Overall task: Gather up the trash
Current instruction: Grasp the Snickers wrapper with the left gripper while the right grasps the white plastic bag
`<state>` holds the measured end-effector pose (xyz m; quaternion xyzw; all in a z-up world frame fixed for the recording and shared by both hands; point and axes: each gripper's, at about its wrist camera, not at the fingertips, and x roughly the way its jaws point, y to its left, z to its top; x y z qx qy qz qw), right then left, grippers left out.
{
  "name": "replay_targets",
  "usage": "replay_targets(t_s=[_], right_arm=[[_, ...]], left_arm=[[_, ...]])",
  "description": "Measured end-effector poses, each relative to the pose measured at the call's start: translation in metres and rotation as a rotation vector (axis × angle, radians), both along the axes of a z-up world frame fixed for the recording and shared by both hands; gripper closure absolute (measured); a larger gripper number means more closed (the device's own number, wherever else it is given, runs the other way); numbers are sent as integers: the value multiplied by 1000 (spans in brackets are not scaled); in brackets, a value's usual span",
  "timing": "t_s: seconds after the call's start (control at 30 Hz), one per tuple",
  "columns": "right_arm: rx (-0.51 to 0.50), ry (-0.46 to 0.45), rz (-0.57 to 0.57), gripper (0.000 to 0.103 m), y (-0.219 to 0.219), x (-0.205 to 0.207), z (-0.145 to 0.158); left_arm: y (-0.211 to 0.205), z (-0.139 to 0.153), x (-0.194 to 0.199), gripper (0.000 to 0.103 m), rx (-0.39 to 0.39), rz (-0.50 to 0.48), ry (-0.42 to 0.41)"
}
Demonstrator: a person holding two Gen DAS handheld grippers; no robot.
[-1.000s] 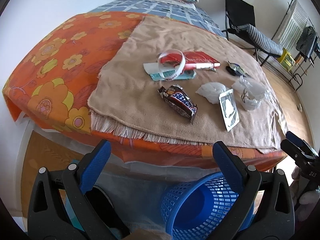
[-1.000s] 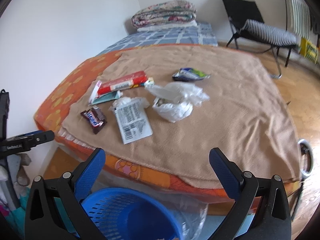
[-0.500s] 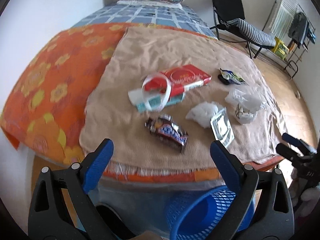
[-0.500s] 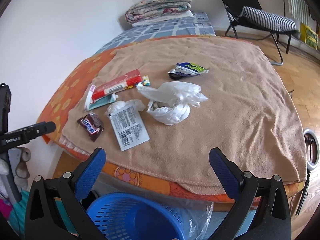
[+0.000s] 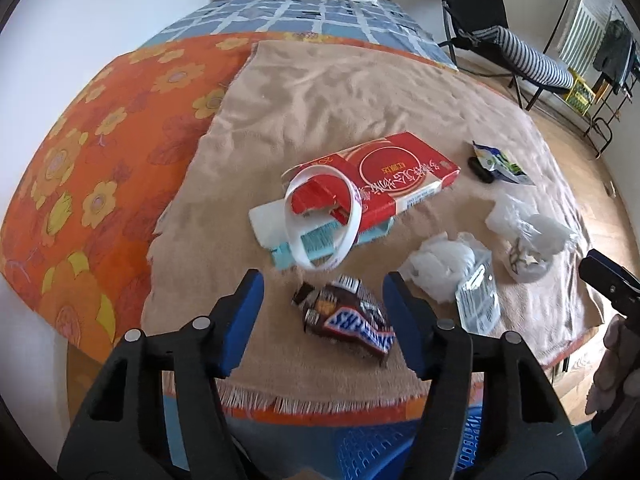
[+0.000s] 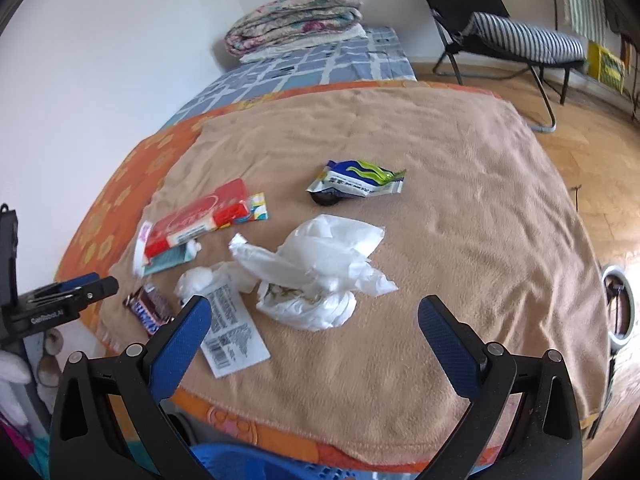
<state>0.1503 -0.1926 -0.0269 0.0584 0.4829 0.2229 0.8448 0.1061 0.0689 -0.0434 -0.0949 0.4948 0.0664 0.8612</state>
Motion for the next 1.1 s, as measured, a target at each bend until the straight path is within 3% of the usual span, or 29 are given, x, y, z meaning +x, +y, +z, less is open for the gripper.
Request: replay_targets(t_s=[0.07, 0.17, 0.37, 0.43, 0.53, 0.67, 0.73, 0.8, 0.9, 0.97, 1.1], right_arm=[[6, 13, 4, 1, 3, 4, -3], [-5, 15, 11, 1, 9, 10, -7], [3, 67, -10, 1, 11, 24, -21], [7, 87, -19, 1, 11, 28, -26], [4, 103, -22, 1, 13, 33, -32], [4, 114, -10, 1, 18, 35, -35], [3, 108, -2, 1, 19, 34, -34], [-8, 98, 4, 1, 20, 32, -33], [-2, 106, 1, 13, 18, 34, -34], [0, 115, 0, 29, 16, 35, -35], [5, 131, 2, 51, 12, 35, -39]], left_arm=[[-2, -6, 9, 40, 4, -1, 15], [-4, -14, 21, 52, 33, -11, 40], [-3, -29, 34, 54, 28, -8, 65], [-3, -31, 37, 62, 26, -9, 69], [-1, -33, 41, 64, 10, -3, 72], [6, -31, 41, 76, -31, 12, 58], [9, -29, 40, 87, -54, 13, 52], [12, -28, 39, 87, -66, 16, 45], [12, -25, 37, 90, -67, 10, 33], [13, -23, 34, 90, -64, 6, 26], [18, -20, 30, 93, -72, 3, 7]])
